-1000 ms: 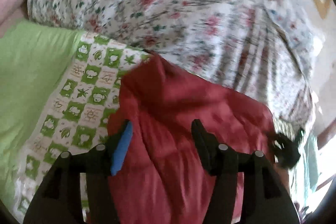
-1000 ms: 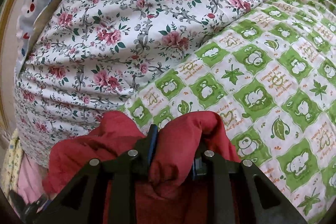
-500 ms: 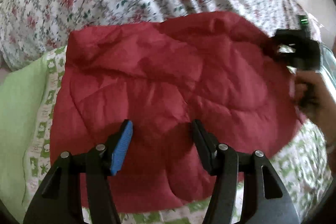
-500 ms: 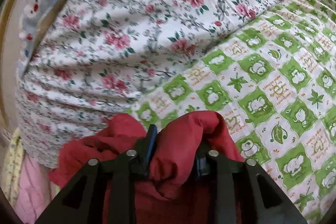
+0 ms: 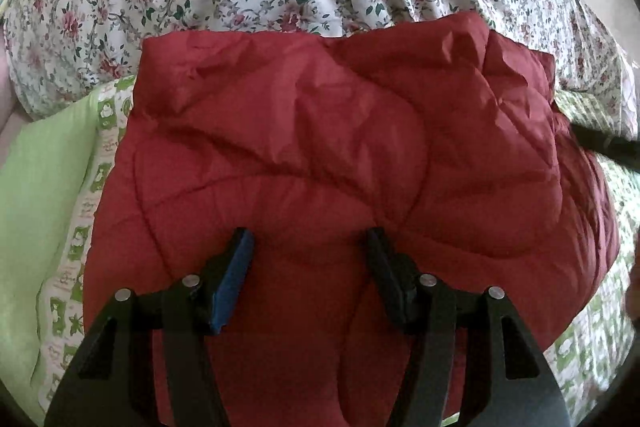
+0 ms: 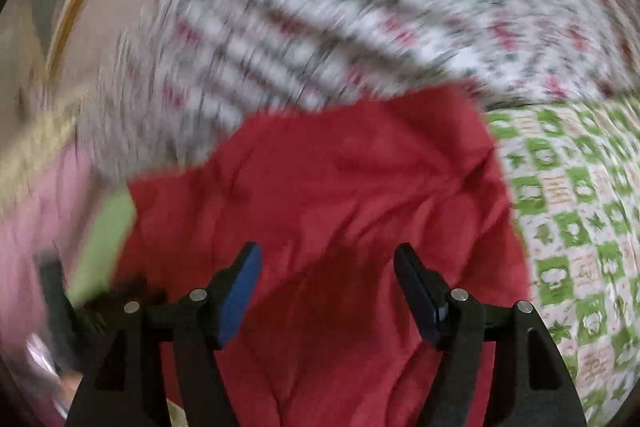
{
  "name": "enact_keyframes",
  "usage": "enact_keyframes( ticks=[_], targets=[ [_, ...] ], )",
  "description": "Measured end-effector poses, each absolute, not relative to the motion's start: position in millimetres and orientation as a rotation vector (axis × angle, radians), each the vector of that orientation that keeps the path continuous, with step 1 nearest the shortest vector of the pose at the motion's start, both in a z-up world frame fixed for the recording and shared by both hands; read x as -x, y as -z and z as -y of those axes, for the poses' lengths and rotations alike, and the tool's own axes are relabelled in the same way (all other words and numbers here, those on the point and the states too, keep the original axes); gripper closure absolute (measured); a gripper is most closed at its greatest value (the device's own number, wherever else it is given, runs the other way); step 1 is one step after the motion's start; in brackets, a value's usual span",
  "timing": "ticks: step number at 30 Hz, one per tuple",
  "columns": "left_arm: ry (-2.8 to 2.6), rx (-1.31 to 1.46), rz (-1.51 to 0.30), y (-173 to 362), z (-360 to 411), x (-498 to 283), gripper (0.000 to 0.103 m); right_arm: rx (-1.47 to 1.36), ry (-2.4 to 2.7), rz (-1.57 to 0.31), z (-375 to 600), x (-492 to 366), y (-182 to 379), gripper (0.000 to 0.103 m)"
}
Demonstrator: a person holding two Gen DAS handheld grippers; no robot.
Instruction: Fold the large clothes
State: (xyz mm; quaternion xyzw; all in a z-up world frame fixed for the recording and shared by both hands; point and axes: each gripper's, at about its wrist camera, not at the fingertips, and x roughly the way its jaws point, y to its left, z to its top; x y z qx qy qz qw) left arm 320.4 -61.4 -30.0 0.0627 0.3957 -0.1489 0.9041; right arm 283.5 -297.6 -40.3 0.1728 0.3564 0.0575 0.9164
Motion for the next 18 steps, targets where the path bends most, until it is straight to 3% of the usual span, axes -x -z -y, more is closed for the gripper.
enact_keyframes(
  ticks=[6, 18],
  targets=[
    [0.275, -0.058, -0.803, 12, 31, -328, 0.044, -0.288, -0.053, -0.837, 291, -306, 63, 0.033],
    [0.164, -0.022, -0.920, 47, 16, -388, 0.042, -0.383, -0.034, -0.881, 306, -328, 87, 0.033]
  ],
)
